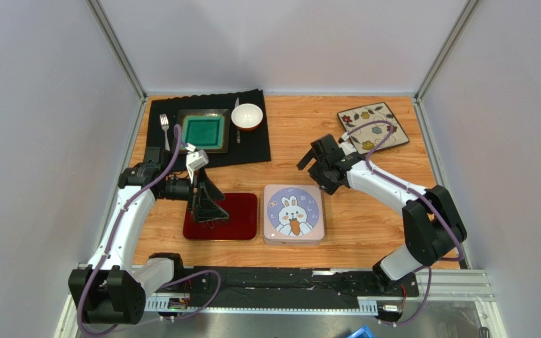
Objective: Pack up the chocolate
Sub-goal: Reset both arms
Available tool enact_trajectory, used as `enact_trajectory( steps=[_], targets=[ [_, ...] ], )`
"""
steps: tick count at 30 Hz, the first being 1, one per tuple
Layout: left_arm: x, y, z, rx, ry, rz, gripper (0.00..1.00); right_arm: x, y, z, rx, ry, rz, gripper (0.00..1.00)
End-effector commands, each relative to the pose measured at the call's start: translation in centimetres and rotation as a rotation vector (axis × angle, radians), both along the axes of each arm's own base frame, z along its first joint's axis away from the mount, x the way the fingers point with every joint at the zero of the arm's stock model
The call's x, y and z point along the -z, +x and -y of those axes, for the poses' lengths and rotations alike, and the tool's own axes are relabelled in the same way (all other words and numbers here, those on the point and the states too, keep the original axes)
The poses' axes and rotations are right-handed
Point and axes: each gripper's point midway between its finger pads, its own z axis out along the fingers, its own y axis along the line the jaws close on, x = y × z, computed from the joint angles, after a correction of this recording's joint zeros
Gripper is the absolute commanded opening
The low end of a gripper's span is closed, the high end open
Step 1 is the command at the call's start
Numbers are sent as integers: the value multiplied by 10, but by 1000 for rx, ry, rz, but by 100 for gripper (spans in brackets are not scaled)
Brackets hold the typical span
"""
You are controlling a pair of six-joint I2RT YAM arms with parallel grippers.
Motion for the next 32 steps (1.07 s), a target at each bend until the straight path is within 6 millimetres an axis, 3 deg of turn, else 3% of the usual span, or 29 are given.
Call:
enact_trajectory(
  steps=[1, 3, 8, 18, 23, 32],
  targets=[
    [-4, 3, 1, 10, -8, 54, 99, -13, 4, 5, 10, -29, 41, 100],
    [0, 6, 0, 1, 3, 58, 99, -18, 3, 12, 7, -63, 55, 100],
    [19, 24, -8, -88, 89, 42, 99, -51, 5, 26, -49, -151, 129, 100],
    [48, 41, -30, -254, 266, -15, 99, -92, -24, 33, -240, -270, 258, 100],
    [51, 45, -36, -296, 304, -14, 99, -109, -37, 21, -387, -258, 324, 100],
    [46, 50, -41, -343, 320, 33, 99, -137, -50, 10, -479, -246, 420, 100]
  ],
)
